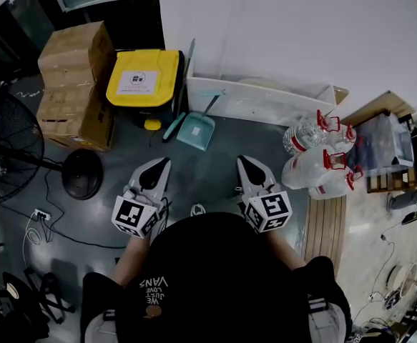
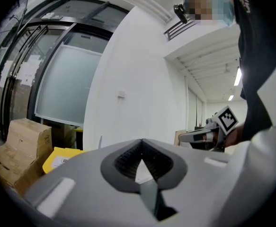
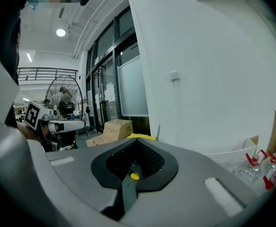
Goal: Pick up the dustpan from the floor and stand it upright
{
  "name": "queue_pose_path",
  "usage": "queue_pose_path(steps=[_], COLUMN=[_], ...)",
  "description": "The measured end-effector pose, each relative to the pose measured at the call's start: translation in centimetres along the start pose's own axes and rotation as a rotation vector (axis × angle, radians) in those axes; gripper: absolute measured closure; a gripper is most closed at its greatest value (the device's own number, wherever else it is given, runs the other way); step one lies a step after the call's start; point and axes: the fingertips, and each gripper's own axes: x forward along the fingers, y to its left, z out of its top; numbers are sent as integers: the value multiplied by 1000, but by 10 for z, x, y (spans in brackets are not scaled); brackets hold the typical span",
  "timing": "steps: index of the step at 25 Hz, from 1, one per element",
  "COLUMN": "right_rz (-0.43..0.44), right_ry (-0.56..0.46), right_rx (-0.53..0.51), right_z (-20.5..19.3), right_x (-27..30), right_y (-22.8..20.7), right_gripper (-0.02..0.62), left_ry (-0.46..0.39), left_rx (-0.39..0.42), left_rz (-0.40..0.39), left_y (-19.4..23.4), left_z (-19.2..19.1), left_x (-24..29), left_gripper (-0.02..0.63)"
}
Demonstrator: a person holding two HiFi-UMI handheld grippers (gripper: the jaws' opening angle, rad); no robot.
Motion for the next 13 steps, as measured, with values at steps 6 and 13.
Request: queue_pose_path(steps=[6, 13], right_rz=[-15, -18], right_ry=[-2, -9], right_rx=[2, 1], right_z=[0, 4], right_x=[-2, 1], right_y=[0, -2], right_gripper=[594, 594], left_ry=[-4, -12], left_rx=[-8, -10], left_rz=[-6, -8], left_y=[0, 0], left_z=[-1, 5], left_x=[0, 7], left_gripper=[554, 554])
